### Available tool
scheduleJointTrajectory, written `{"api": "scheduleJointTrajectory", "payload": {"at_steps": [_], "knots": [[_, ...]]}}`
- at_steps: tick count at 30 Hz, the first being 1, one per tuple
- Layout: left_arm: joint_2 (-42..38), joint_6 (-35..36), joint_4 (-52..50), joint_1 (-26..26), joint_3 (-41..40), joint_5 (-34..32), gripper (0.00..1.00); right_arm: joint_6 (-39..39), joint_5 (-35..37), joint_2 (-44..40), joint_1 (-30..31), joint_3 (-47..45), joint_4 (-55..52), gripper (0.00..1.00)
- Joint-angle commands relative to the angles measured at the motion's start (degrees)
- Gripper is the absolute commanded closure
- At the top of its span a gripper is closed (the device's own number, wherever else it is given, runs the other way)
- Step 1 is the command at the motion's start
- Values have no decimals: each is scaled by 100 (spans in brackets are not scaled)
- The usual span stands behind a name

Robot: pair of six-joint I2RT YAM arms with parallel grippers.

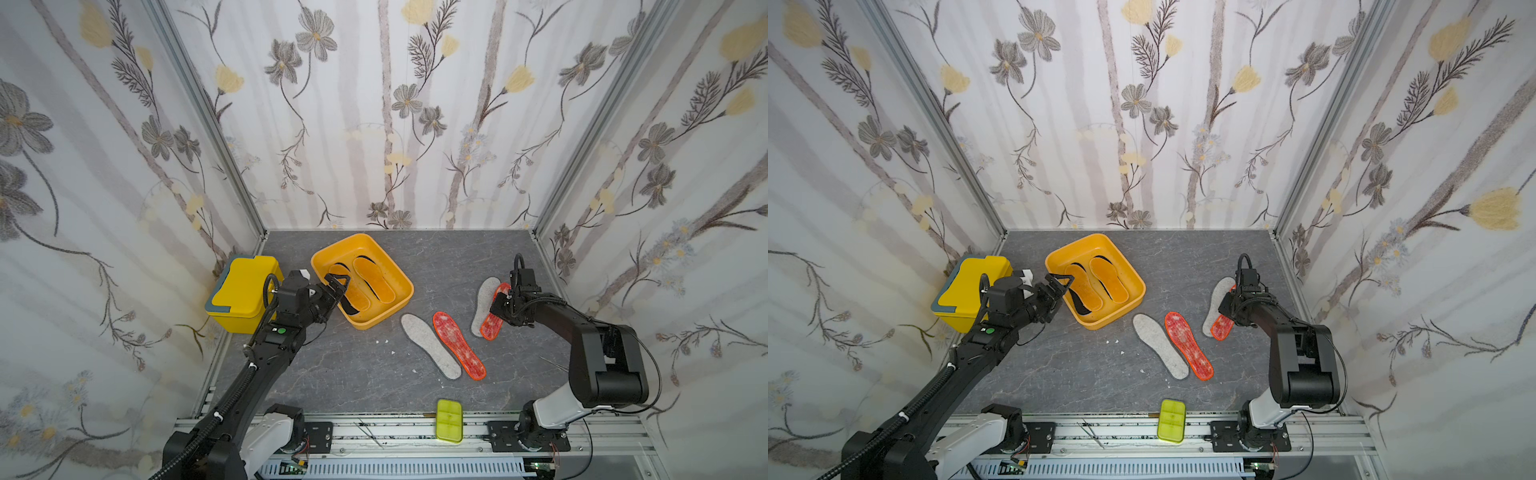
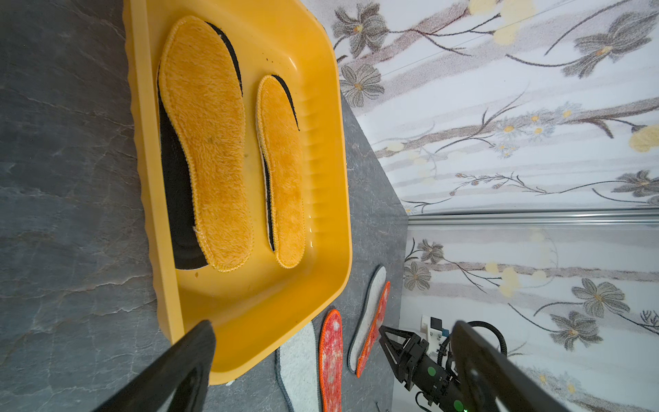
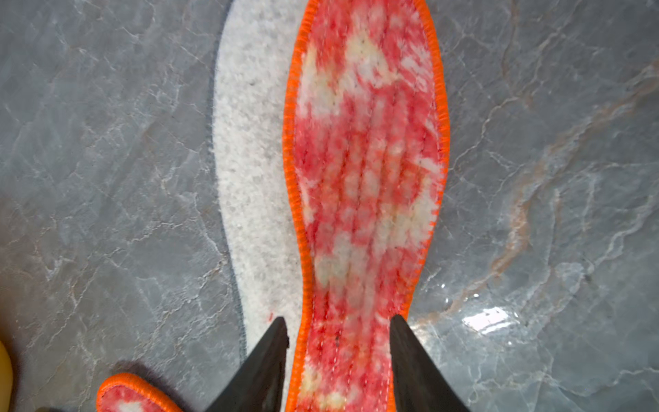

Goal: Put the insoles into the storage box
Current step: Pick up the insole from the center of the board.

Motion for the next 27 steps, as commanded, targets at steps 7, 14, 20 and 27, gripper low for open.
{"api": "scheduleJointTrajectory", "payload": {"at_steps": [7, 14, 20, 27], "knots": [[16, 29, 95, -3, -33, -43, 0, 100, 57, 544, -3, -35, 257, 54], [24, 33, 95, 1, -34, -50, 0, 79, 20, 671, -16, -245, 396, 75], [21, 22, 91, -7, -47, -55, 0, 33, 16, 611, -62, -292, 398, 82], [-3, 23, 82, 2, -43, -68, 0, -68, -23, 346, -123, -333, 484, 91]]}}
